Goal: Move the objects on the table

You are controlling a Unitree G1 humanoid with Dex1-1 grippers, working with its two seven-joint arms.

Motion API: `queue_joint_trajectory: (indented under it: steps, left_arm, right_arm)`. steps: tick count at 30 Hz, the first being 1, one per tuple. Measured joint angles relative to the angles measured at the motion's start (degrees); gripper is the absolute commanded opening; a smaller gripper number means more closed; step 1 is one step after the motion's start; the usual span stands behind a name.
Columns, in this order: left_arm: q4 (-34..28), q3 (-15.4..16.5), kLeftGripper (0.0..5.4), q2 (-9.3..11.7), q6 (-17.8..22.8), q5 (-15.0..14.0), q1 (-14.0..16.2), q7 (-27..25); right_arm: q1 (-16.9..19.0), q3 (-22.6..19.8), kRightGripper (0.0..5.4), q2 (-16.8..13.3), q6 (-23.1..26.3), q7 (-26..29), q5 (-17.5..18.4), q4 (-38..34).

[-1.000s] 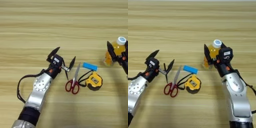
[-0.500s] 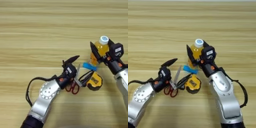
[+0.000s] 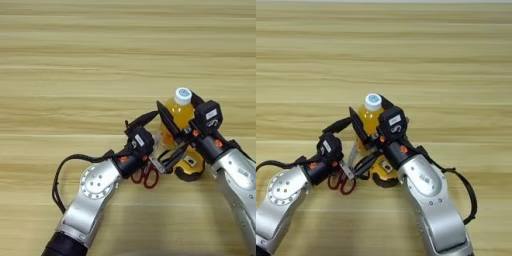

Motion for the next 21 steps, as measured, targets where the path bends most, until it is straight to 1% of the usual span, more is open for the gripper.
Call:
queue_joint_trajectory:
  steps: [6, 16, 17, 19, 21]
  left_arm:
    - [0.12, 0.16, 5.40, -0.03, 0.00, 0.01, -0.07, 0.09]
    - [1.80, 0.82, 5.40, -0.07, -0.04, 0.06, -0.99, 1.09]
    - [1.94, 0.89, 5.23, -0.07, -0.04, 0.07, -1.00, 1.16]
    - [2.39, 1.28, 5.15, -0.11, -0.05, 0.06, -1.12, 1.31]
    - [2.85, 1.60, 4.91, -0.15, -0.07, 0.04, -1.29, 1.56]
  right_arm:
    - [0.72, 1.79, 3.39, 0.14, -0.01, 0.05, -0.20, -0.01]
    - [1.07, 2.65, 3.39, 0.13, -0.01, 0.28, -0.14, -0.66]
    - [1.19, 2.70, 3.39, 0.13, -0.01, 0.33, -0.14, -0.92]
    - [1.23, 2.75, 3.39, 0.13, -0.01, 0.41, -0.12, -1.16]
    - [1.25, 2.76, 3.39, 0.14, -0.01, 0.49, -0.12, -1.16]
